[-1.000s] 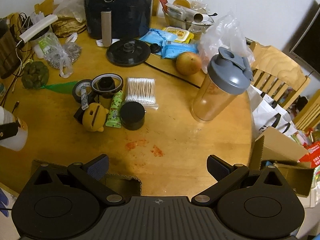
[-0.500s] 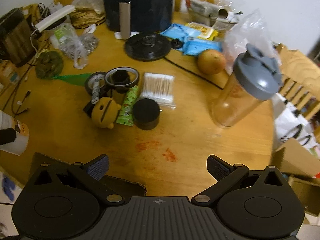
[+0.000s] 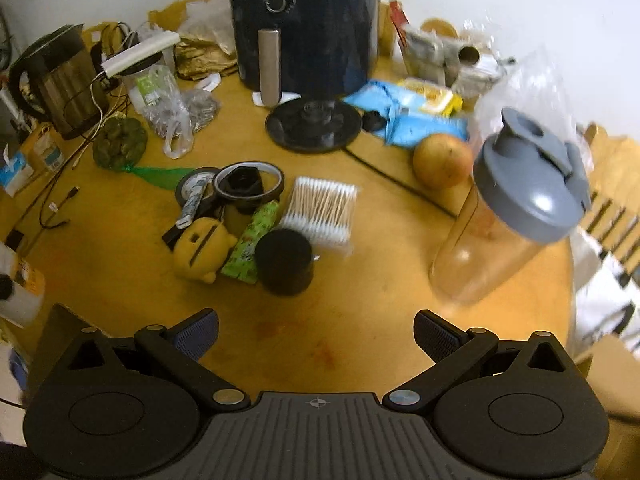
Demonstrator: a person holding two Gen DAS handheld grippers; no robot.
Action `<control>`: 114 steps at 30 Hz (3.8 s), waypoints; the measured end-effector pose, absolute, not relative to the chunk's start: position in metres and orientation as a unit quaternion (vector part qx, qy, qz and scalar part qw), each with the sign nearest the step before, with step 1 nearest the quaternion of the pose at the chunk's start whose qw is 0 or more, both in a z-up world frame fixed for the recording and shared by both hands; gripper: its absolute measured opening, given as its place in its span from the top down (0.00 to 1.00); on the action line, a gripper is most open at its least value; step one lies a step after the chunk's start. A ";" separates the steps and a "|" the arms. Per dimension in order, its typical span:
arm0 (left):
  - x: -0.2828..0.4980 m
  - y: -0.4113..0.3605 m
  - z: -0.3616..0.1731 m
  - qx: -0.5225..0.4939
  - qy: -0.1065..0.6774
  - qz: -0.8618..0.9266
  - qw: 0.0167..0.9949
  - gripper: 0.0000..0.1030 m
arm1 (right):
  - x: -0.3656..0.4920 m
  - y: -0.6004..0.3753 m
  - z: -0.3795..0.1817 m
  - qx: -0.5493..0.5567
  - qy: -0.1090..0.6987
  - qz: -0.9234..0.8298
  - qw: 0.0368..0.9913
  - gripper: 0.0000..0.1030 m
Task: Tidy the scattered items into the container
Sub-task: 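Lift the white cup with the left gripper while the right tool approaches the black jar, then grasp the black round jar with the right gripper while the left holds the cup, then carry the white cup and black jar with both grippers over the cardboard box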
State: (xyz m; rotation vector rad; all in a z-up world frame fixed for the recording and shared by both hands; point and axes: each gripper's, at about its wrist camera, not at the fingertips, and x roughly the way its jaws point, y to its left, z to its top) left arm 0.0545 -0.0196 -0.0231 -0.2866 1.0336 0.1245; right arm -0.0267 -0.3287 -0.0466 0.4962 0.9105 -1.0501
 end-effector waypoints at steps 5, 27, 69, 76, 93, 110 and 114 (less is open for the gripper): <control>0.052 -0.018 -0.023 -0.134 0.490 0.058 0.860 0.49 | -0.030 -0.350 -0.063 0.254 0.398 -0.468 0.747 0.00; 0.038 0.000 -0.023 -0.151 0.490 0.091 0.853 0.49 | 0.034 -0.397 -0.127 0.179 0.433 -0.433 0.770 0.20; 0.035 -0.019 -0.012 -0.146 0.469 0.092 0.866 0.49 | 0.001 -0.328 -0.033 0.215 0.361 -0.480 0.770 0.42; 0.035 -0.027 -0.010 -0.144 0.464 0.091 0.869 0.49 | -0.009 -0.296 -0.016 0.229 0.345 -0.488 0.768 0.42; 0.036 -0.045 -0.027 -0.132 0.481 0.072 0.864 0.49 | -0.007 -0.246 -0.019 0.280 0.322 -0.457 0.781 0.42; 0.051 -0.054 -0.082 -0.090 0.515 0.054 0.850 0.49 | 0.021 -0.237 -0.073 0.277 0.387 -0.421 0.773 0.42; 0.054 -0.055 -0.093 -0.077 0.523 0.059 0.847 0.49 | 0.028 -0.238 -0.083 0.263 0.405 -0.423 0.767 0.42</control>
